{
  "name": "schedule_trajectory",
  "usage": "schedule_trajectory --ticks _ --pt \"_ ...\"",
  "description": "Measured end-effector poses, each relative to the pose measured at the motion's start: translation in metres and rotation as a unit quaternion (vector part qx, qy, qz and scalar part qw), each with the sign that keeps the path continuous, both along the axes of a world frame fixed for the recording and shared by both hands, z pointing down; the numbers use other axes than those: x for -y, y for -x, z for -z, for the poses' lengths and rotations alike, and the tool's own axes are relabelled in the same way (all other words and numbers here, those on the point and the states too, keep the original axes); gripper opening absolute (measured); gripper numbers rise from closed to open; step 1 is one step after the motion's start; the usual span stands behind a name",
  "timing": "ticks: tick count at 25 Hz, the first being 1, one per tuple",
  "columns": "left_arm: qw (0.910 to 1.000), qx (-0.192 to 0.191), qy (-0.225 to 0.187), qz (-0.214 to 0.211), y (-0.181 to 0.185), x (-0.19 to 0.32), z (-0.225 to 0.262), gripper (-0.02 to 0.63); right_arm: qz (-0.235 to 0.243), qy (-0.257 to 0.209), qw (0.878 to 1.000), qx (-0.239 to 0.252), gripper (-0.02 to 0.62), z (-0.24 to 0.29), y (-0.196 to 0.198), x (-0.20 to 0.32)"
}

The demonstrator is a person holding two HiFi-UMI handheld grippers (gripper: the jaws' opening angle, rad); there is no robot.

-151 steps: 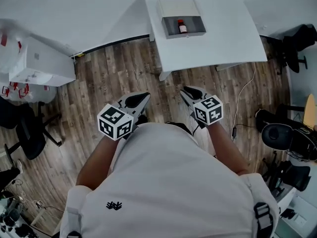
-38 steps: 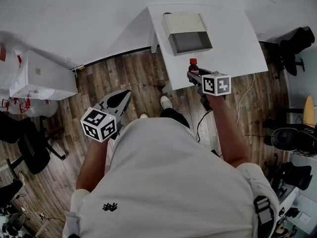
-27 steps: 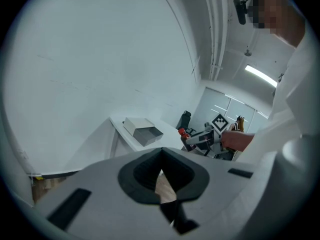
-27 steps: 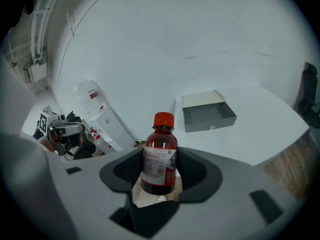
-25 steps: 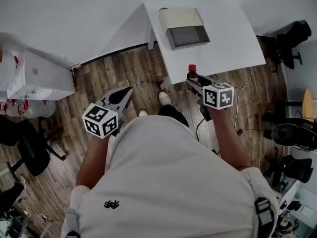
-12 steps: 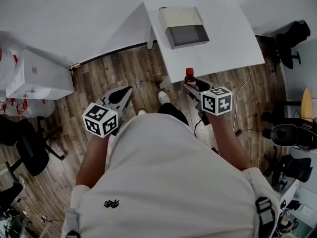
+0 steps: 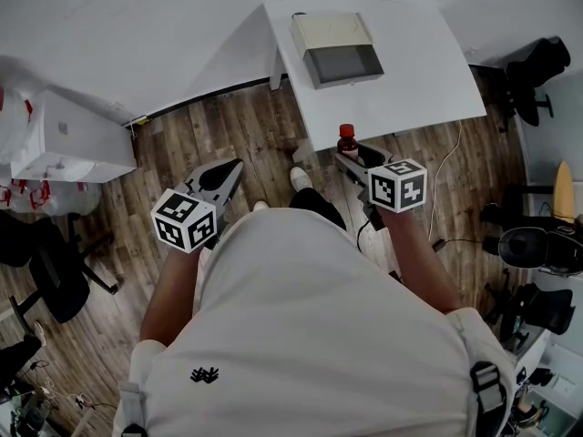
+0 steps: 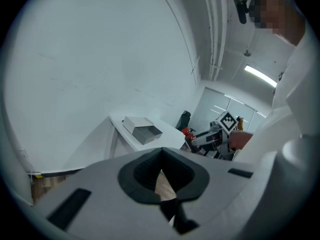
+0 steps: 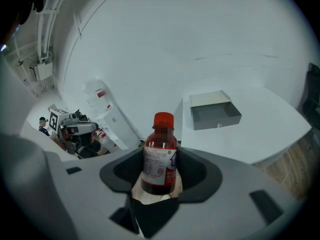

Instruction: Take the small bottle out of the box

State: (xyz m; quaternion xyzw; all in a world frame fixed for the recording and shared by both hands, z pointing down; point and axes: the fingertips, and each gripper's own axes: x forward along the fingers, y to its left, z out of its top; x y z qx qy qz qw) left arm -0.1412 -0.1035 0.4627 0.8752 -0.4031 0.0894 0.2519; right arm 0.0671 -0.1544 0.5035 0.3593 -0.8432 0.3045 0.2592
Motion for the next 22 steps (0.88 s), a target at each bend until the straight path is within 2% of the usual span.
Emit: schedule_trajectory --ticks 22 --pt "0.9997 0.006 0.004 -0.022 -0.01 -0.0042 -0.004 0.006 -0.007 -0.003 1.0 0.001 0.213 0.0031 -0.006 -0.0055"
